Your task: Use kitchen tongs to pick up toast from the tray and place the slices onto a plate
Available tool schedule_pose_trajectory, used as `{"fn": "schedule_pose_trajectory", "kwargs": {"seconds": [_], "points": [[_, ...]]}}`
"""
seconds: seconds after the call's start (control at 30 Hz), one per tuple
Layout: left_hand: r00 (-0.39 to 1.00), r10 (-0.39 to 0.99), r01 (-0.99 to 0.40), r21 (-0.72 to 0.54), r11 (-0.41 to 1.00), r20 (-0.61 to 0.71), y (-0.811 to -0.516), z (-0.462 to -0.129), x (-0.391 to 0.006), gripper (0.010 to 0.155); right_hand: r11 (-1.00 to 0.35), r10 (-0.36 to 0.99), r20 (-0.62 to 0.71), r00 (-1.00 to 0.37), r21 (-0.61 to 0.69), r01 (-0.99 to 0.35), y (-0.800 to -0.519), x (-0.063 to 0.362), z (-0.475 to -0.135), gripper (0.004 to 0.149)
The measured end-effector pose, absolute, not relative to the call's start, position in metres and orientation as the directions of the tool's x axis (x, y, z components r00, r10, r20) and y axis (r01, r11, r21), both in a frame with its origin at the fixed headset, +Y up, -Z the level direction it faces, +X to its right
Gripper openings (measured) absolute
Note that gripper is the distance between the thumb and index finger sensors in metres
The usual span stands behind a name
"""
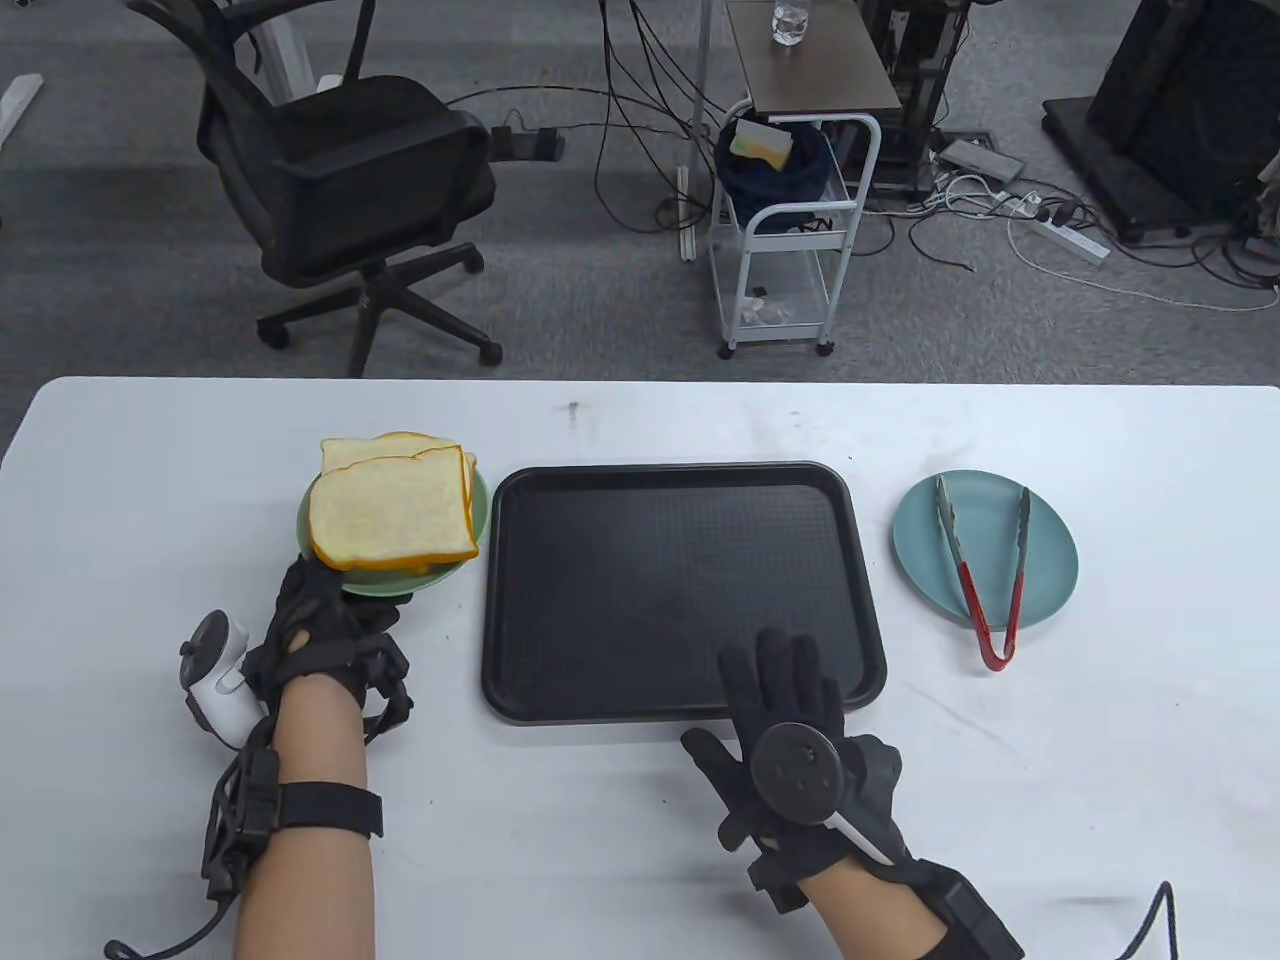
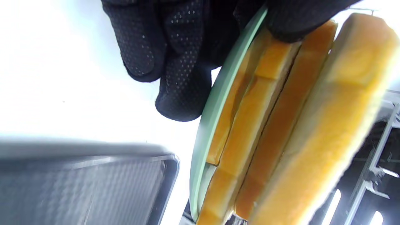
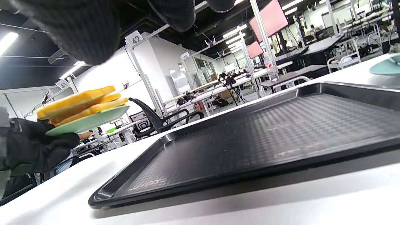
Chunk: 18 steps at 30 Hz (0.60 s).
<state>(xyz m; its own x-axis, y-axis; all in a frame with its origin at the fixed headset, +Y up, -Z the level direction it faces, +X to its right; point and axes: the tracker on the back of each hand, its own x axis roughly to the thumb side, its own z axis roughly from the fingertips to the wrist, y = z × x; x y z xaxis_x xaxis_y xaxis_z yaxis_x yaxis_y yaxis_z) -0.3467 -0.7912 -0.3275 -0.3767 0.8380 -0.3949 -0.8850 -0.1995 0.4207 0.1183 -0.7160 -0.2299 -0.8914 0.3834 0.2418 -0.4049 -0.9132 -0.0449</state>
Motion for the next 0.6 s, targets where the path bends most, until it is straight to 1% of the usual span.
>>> {"fn": "schedule_pose_trajectory", "kwargs": {"seconds": [0.27, 0.4, 0.47, 0.6], "points": [[-0.412, 0.784, -0.839, 0.529, -0.127, -0.465, -0.830, -0.332, -0.370, 0.059, -0.920, 0.380, 0.234, -0.895, -0.010, -0.393, -0.721, 0.116, -0.233, 0.078], [-0.413, 0.762, -0.832, 0.547, -0.092, -0.499, -0.839, -0.332, -0.374, 0.061, -0.917, 0.386, 0.225, -0.895, -0.013, -0.399, -0.721, 0.117, -0.234, 0.078], [-0.404, 0.760, -0.839, 0.538, -0.086, -0.509, -0.843, -0.331, -0.375, 0.062, -0.916, 0.390, 0.216, -0.895, -0.007, -0.401, -0.722, 0.118, -0.235, 0.078], [-0.429, 0.762, -0.845, 0.514, -0.149, -0.485, -0.841, -0.326, -0.370, 0.066, -0.911, 0.400, 0.213, -0.891, -0.011, -0.412, -0.721, 0.121, -0.235, 0.078]]}}
